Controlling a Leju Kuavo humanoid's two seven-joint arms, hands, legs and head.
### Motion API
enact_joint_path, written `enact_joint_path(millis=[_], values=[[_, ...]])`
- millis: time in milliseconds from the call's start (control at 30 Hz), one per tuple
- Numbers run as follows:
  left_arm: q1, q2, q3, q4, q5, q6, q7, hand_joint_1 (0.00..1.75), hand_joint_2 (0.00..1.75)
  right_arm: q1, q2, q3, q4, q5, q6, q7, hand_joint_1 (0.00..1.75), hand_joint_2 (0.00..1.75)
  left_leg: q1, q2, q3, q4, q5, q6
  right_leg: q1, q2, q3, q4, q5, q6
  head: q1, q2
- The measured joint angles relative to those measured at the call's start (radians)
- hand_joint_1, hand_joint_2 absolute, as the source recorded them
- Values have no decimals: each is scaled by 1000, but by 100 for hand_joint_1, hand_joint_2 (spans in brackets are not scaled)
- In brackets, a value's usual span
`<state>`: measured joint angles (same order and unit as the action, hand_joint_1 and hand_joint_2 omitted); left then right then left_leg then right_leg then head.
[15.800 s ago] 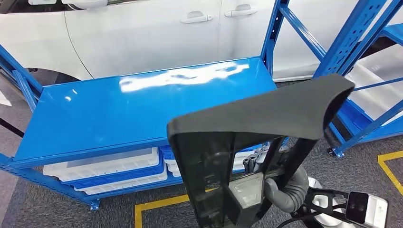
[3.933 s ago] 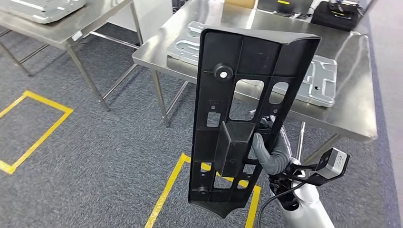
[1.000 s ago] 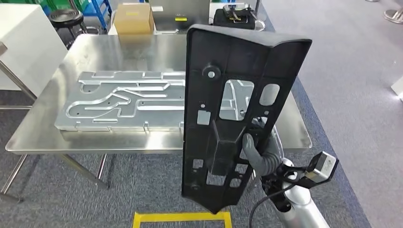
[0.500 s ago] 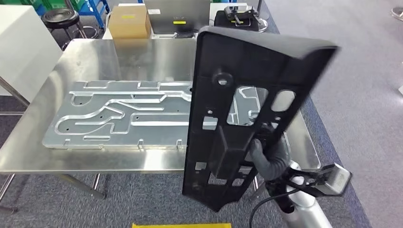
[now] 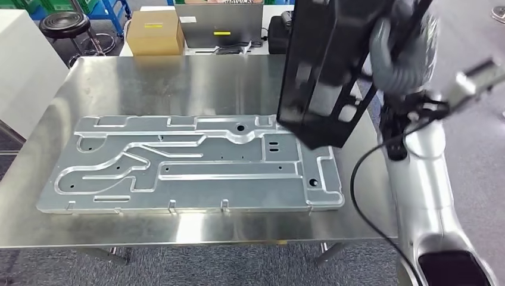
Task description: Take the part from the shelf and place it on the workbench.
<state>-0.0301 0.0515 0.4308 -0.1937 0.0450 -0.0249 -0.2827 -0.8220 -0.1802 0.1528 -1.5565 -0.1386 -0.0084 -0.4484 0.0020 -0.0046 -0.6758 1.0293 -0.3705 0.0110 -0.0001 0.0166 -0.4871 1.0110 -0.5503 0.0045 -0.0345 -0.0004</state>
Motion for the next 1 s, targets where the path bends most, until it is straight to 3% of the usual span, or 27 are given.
enact_joint_path(millis=[67,167,200,233,300,333,367,467,567,600,667,733,767,833,867,933,1000], values=[[-6,2,1,0,-1,-1,-3,0,0,-91,12,4,52,70,-54,56,175,175,4,0,11,-9,-6,11,-4,-6,-25,52,-27,11,0,0],[-11,4,5,0,-2,-4,-8,0,0,-207,29,44,162,221,-95,137,175,175,7,-1,24,-12,-20,16,-10,-11,-150,243,-84,21,0,0],[-10,4,6,0,-4,-8,-11,0,0,-230,35,67,203,276,-98,152,175,175,7,-1,31,-12,-26,15,-12,-11,-186,281,-78,24,0,0],[-10,4,6,0,-7,-14,-15,0,0,-249,43,97,248,342,-100,165,175,175,8,-2,40,-11,-33,13,-14,-11,-204,282,-49,25,0,0],[-10,3,8,0,-14,-28,-25,0,0,-282,62,174,342,486,-103,188,175,175,10,-4,64,-10,-49,6,-17,-13,-187,175,57,24,0,0],[-11,3,10,0,-16,-34,-30,0,0,-296,73,217,393,551,-110,195,175,175,10,-4,73,-10,-55,1,-16,-13,-167,113,99,21,0,0],[-13,3,13,0,-17,-38,-34,0,0,-306,86,257,438,598,-117,199,175,175,9,-4,78,-11,-60,-4,-14,-13,-147,61,121,17,0,0],[-18,3,21,0,-20,-46,-41,0,0,-319,121,341,534,651,-130,200,175,175,10,-4,77,-16,-61,-21,-4,-11,-130,16,114,-1,0,0],[-14,2,23,0,-30,-64,-59,0,0,-334,155,401,597,728,-99,217,175,175,12,-2,65,15,-84,-36,-9,-14,-118,2,114,-22,0,0],[-14,2,23,0,-33,-68,-66,0,0,-338,172,426,622,771,-82,227,175,175,13,-2,47,58,-106,-40,-10,-14,-112,-2,113,-29,0,0],[-13,2,23,0,-38,-72,-79,0,0,-333,222,495,686,859,-44,240,175,175,14,-1,-24,197,-158,-45,-7,-11,-104,-3,108,-38,0,0],[-14,2,23,0,-40,-76,-91,0,0,-310,287,575,754,918,4,244,175,175,14,-1,-78,277,-167,-47,-3,-4,-95,-3,101,-42,0,0],[-13,1,23,0,-41,-80,-97,0,0,-295,320,612,784,931,26,245,175,175,14,-1,-77,257,-141,-46,-1,-1,-89,-2,95,-42,0,0],[-13,0,24,0,-41,-86,-107,0,0,-268,379,677,834,943,54,247,175,175,13,0,-27,122,-58,-40,1,0,-75,1,81,-39,0,0],[-13,0,24,0,-42,-87,-110,0,0,-261,400,700,853,944,60,249,175,175,11,0,1,58,-30,-37,3,0,-72,5,74,-36,0,0],[-13,-1,24,0,-44,-88,-113,0,0,-255,431,735,882,944,72,250,175,175,7,-1,26,-4,-16,-28,7,-3,-73,8,66,-28,0,0],[-11,-3,24,0,-45,-91,-117,0,0,-249,454,762,902,943,88,250,175,175,8,-4,28,-8,-23,-20,10,-5,-73,7,61,-20,0,0]])
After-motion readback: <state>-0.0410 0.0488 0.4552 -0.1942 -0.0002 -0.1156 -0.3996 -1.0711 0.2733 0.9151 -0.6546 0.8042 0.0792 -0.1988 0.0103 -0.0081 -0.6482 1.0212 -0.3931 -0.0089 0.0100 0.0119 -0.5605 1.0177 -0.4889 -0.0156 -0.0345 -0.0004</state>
